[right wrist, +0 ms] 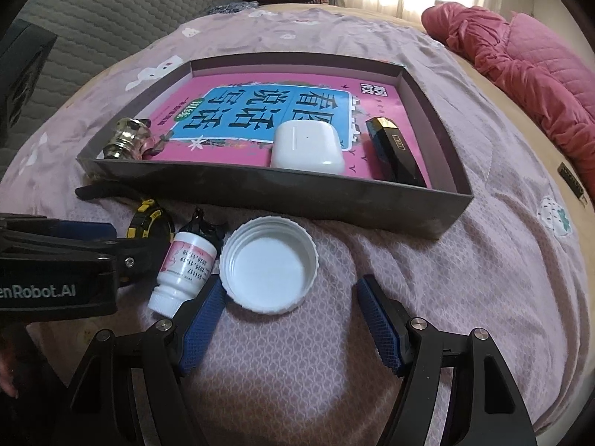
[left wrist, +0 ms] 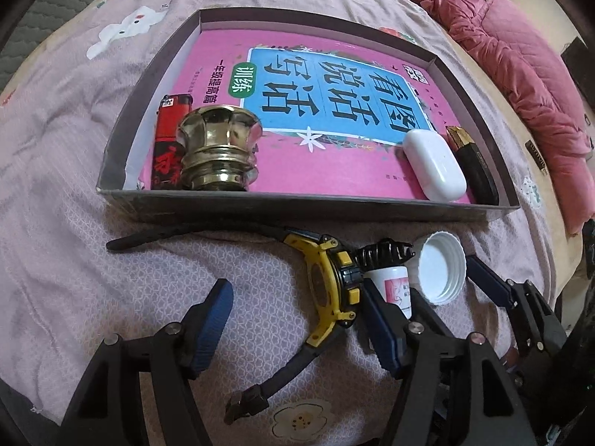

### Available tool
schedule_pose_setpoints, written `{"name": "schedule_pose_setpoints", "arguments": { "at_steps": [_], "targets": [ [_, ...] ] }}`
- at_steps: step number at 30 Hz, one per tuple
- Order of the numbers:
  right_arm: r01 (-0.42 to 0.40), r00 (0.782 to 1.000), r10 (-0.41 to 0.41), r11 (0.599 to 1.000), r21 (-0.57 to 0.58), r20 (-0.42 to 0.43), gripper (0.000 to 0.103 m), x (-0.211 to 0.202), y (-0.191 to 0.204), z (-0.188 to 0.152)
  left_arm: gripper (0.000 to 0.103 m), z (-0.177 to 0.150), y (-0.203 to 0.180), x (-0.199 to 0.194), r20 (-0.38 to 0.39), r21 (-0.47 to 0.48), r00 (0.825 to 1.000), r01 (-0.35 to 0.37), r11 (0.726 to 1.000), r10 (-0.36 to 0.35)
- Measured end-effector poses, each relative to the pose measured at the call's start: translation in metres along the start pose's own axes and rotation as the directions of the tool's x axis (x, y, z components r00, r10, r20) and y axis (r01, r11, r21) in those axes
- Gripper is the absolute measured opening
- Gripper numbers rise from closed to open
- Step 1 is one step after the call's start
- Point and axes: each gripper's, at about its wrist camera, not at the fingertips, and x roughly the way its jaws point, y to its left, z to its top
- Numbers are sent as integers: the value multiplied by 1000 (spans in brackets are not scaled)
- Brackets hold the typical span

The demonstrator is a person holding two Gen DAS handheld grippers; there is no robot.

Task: Organize rigid objects
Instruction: 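Grasp the yellow tape measure with the left tool while the right tool grasps the white bottle cap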

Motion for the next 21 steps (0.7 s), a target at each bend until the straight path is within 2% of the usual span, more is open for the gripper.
{"name": "schedule_pose_setpoints", "arguments": {
  "at_steps": [13,21],
  "targets": [
    [-5,1000,5,1000,3,12,75,15,-3,7,67,6,3,7,15,-8,1000,-12,1000,12],
    [-9,1000,9,1000,17,-1,77,21,-4,12,53,18,-1,11,15,-39,1000,1,999,0]
  ]
}}
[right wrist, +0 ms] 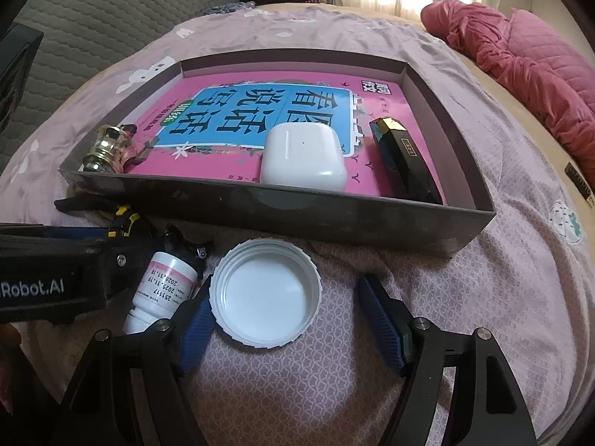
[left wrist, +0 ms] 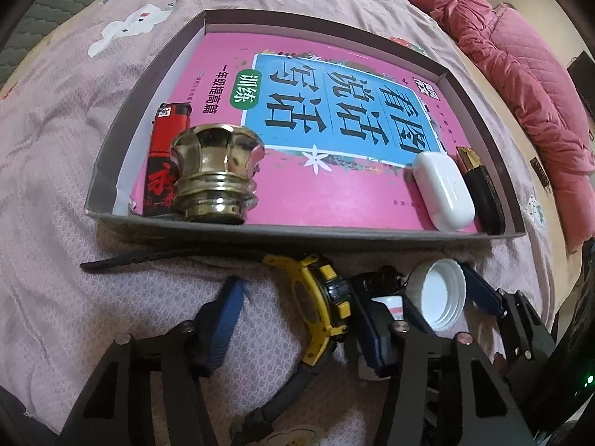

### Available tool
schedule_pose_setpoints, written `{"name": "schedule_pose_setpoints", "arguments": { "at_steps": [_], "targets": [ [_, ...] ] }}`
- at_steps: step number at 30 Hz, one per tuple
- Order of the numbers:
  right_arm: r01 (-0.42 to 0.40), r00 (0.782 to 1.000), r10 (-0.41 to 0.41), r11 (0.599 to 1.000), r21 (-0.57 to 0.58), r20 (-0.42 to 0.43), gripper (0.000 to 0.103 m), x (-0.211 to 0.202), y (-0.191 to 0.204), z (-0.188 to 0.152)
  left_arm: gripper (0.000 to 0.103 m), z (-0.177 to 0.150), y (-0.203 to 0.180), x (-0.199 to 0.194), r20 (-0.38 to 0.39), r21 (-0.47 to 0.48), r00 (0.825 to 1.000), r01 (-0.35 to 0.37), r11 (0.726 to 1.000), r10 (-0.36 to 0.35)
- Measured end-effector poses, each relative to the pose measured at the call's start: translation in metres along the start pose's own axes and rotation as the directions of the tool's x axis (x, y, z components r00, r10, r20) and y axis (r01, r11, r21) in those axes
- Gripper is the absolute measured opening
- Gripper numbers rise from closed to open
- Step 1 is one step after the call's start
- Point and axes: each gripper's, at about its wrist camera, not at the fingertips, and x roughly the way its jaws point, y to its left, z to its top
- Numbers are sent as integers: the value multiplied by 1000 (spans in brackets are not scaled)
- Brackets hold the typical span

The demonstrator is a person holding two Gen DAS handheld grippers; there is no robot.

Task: Organize rigid objects
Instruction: 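Grasp the yellow tape measure with the left tool while the right tool grasps the white bottle cap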

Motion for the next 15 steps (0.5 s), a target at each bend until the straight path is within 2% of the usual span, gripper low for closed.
{"name": "schedule_pose_setpoints", "arguments": {
  "at_steps": [6,13,15],
  "targets": [
    [9,1000,-9,1000,0,-1,75,-1,1,0,37,5,-10,4,-1,-6,1000,-14,1000,14],
    [11,1000,-11,1000,-25,-4,72,-2,2,0,31,6,-16,6,7,15,1000,-6,1000,6],
    [7,1000,-7,1000,-18,-5,65,-5,-1,0,30,5,-16,4,11,27,1000,-4,1000,4]
  ]
}}
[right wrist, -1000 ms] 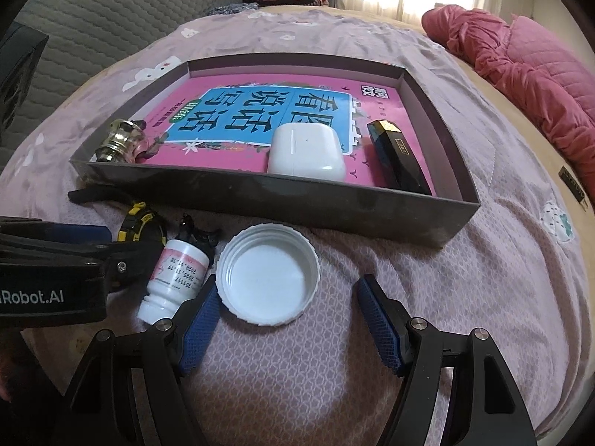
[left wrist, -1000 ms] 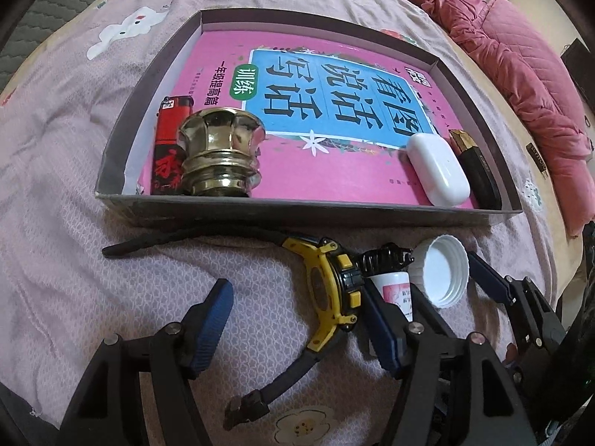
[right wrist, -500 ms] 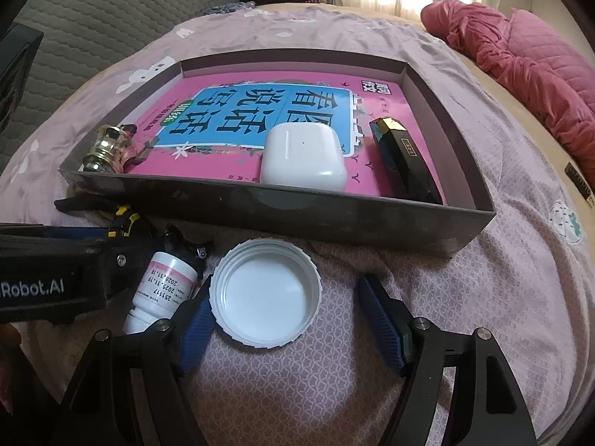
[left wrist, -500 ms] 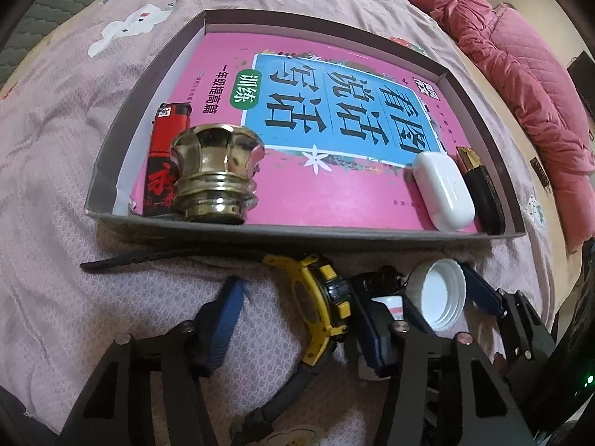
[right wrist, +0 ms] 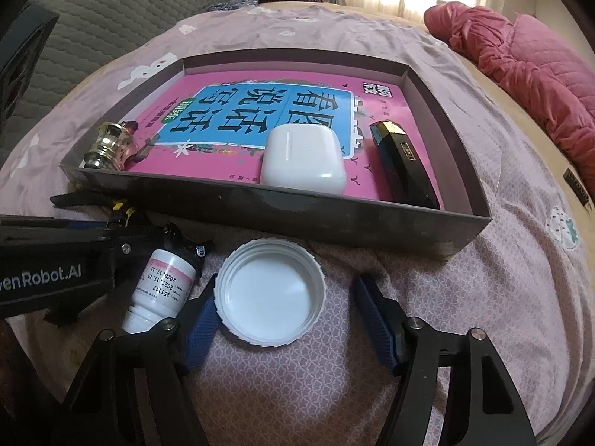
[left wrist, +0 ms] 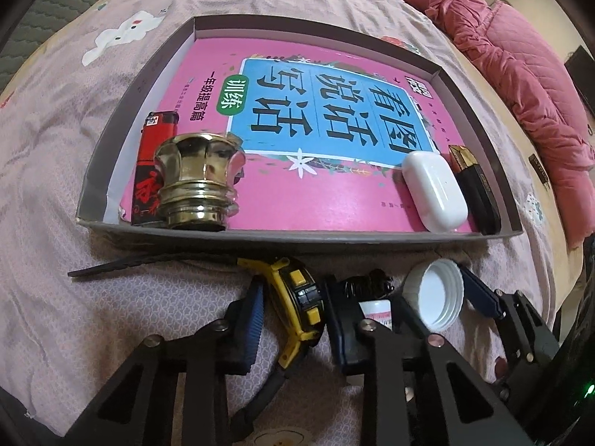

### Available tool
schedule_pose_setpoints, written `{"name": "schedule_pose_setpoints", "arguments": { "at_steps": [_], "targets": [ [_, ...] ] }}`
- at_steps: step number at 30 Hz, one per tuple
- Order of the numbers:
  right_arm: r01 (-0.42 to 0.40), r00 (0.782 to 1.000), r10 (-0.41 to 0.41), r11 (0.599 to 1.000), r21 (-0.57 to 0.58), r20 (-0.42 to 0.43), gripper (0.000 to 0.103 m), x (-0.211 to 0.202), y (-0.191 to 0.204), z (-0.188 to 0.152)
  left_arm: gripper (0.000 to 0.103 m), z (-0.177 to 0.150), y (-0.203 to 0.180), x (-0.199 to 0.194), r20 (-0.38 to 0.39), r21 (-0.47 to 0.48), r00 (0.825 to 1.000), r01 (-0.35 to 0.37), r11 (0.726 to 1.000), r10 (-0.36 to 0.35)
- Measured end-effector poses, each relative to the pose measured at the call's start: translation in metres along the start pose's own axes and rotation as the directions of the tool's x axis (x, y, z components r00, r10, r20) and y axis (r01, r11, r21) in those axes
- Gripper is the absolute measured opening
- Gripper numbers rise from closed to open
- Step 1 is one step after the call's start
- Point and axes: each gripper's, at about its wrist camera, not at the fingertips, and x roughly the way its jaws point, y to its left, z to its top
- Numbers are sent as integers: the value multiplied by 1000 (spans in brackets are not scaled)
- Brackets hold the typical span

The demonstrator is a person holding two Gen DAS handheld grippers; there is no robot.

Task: Organize rigid objects
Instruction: 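Grasp the yellow tape measure with the left tool while the right tool grasps the white bottle cap, then lift the tape measure with the left tool while the right tool lifts the bottle cap toward the tray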

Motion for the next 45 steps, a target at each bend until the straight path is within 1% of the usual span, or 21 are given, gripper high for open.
{"name": "schedule_pose_setpoints", "arguments": {
  "at_steps": [1,3,4,13,17,23,26,31,35,41,45],
  "targets": [
    [-3,1000,3,1000,0,0,63,-1,-1,0,30,-1,1,-1,2,4,1000,5,1000,-5],
    [-11,1000,11,1000,-3,1,52,-4,-3,0,29,-4,3,-4,4,5,1000,14,1000,-14],
    [-13,1000,13,1000,-4,1,51,-5,-3,1,28,-5,3,-4,6,9,1000,16,1000,-16],
    [-19,1000,19,1000,9,19,51,-19,-10,-6,23,-22,15,-20,35,28,999,40,999,-41],
    [-24,999,23,1000,14,37,51,-30,-12,-7,20,-31,22,-31,53,44,998,38,998,-40],
    [-28,998,27,999,14,60,51,-42,-13,-6,17,-33,26,-45,90,62,995,24,998,-30],
    [-32,997,31,999,15,71,51,-48,-13,-5,17,-33,28,-58,123,64,992,29,998,-36],
    [-45,996,43,999,14,80,51,-53,-11,-3,17,-31,33,-70,149,40,988,43,998,-48],
    [-55,993,54,999,2,104,51,-62,-6,1,17,-30,39,-78,165,16,985,58,998,-60],
    [-61,989,60,998,0,134,51,-72,-5,5,17,-28,41,-97,210,-4,975,73,997,-71],
    [-69,985,68,998,2,160,51,-81,-4,9,17,-27,38,-108,244,6,968,65,998,-65]
  ]
}}
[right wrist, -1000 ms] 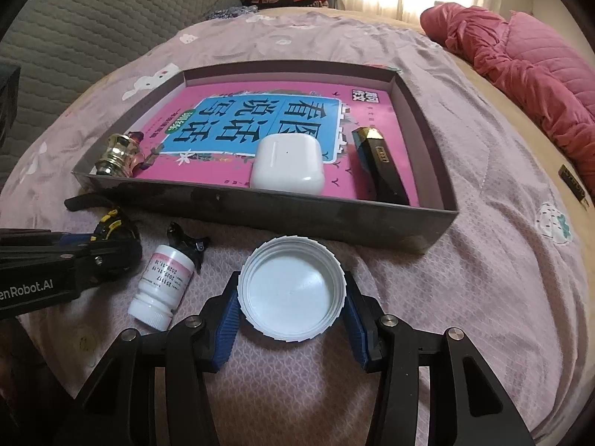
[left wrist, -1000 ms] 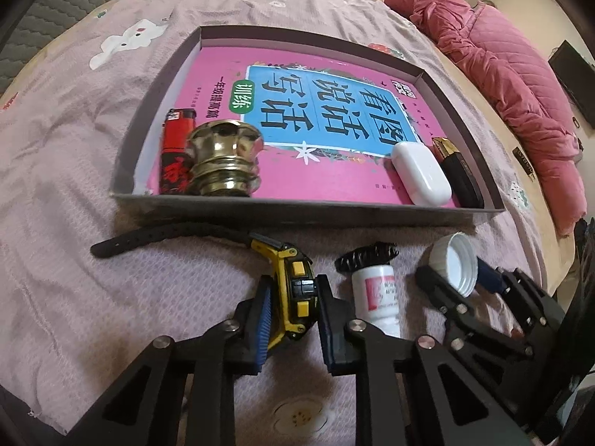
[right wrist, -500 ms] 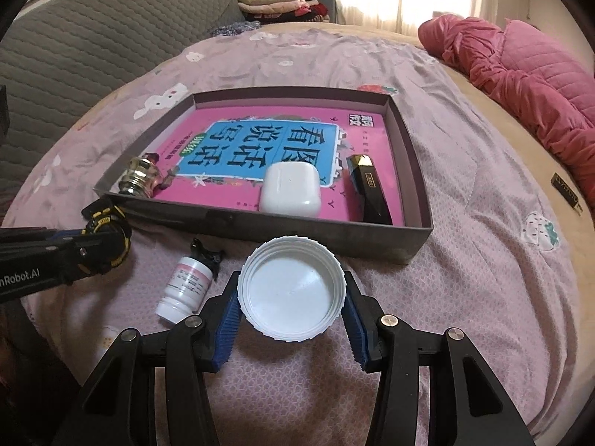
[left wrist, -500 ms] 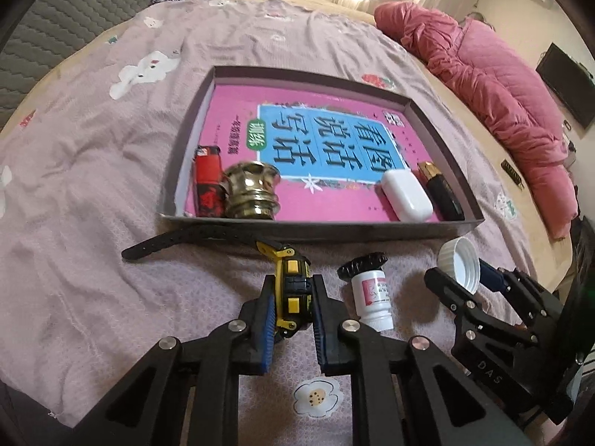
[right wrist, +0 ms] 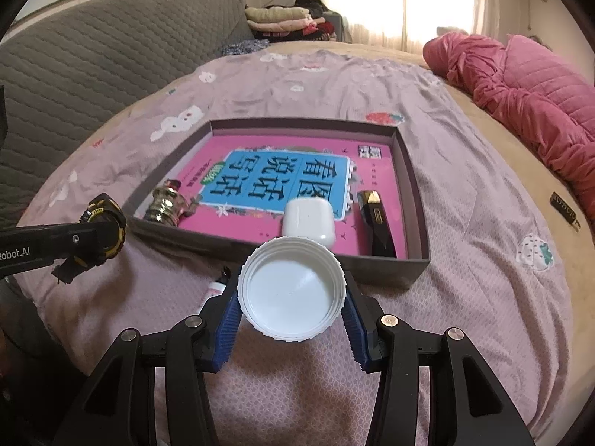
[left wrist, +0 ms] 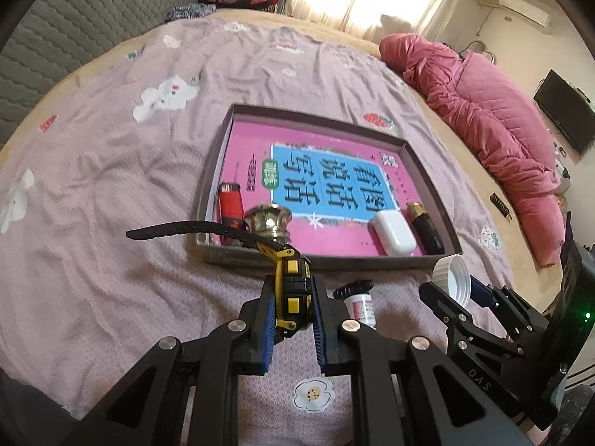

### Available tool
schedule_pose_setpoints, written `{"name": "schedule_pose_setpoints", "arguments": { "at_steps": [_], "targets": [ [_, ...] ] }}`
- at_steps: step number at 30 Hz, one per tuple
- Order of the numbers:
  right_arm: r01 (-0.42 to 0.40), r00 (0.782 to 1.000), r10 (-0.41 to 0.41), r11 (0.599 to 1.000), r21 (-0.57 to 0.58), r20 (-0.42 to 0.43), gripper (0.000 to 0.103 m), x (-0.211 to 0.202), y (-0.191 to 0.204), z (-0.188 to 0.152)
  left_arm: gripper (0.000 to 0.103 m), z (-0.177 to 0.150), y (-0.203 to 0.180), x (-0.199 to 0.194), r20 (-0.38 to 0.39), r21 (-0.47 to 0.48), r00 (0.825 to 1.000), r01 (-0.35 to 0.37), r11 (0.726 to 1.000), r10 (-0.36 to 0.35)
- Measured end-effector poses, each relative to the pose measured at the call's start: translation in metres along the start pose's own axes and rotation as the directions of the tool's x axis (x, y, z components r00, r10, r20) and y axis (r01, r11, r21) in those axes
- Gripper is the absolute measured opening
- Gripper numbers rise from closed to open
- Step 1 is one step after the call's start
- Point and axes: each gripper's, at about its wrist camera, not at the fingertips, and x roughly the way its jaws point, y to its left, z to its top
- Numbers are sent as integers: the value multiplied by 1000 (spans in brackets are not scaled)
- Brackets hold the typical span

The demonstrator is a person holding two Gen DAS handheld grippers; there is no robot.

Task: Organize rigid objects
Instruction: 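Lift the tape measure with the left tool while the right tool lifts the bottle cap toward the tray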

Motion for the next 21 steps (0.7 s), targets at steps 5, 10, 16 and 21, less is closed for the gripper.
{"name": "schedule_pose_setpoints", "arguments": {
  "at_steps": [5,10,16,21],
  "targets": [
    [-3,999,3,1000,4,34,51,-11,1,6,17,6,-7,-12,51,26,999,-19,999,18],
    [-5,999,4,1000,18,52,51,-17,-2,9,17,13,-16,-22,88,50,996,-26,998,22],
    [-1,996,-2,1000,26,84,51,-27,-6,15,17,21,-27,-30,123,79,992,-26,997,16],
    [-9,994,4,999,49,108,51,-36,-10,21,17,26,-37,-34,144,102,990,-30,994,15]
  ]
}}
